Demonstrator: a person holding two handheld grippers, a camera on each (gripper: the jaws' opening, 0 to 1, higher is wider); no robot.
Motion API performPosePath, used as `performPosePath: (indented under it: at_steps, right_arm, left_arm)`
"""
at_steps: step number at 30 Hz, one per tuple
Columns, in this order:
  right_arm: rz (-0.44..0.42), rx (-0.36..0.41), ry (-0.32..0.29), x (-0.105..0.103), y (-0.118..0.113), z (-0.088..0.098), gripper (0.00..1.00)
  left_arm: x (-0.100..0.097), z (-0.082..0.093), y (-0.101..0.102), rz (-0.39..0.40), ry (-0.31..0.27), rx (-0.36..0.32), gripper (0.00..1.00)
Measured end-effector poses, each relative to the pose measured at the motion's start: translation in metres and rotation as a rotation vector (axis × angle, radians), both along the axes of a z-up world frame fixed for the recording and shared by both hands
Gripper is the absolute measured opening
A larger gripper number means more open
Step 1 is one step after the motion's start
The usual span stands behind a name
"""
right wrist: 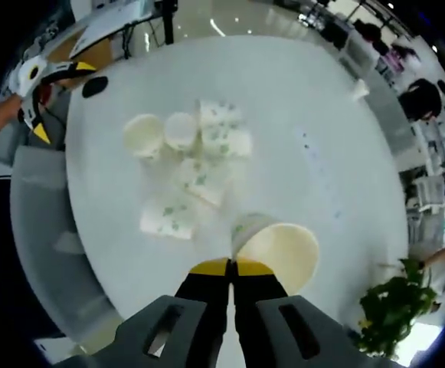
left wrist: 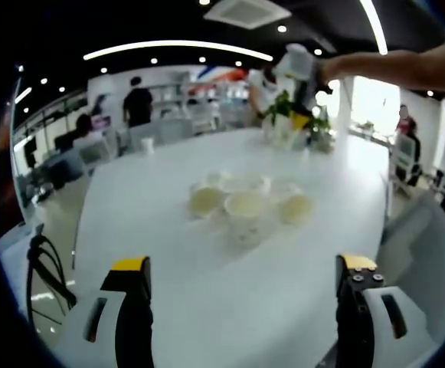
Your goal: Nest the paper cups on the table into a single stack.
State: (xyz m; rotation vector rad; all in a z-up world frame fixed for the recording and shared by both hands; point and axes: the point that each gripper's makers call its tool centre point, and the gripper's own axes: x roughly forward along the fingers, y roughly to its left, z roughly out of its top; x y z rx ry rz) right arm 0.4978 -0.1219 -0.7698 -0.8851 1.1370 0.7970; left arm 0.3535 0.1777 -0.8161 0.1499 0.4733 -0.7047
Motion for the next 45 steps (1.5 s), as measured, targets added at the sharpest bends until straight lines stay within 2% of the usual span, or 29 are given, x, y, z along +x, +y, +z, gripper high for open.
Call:
performPosePath:
  at_steps: [20,45]
  right_arm:
    - [0.061,-0.036,0.041,-0.031,0.015,0.0,0.0]
    - [0.141,-0.049,0.04,-0.065,0.059,0.005,0.0]
  left_arm:
    - [0.0,0.001,0.002,0.003,-0.001,0.0,0.98]
    - [0.0,0.005,0.0,-0.006,0.003,0.0,0.98]
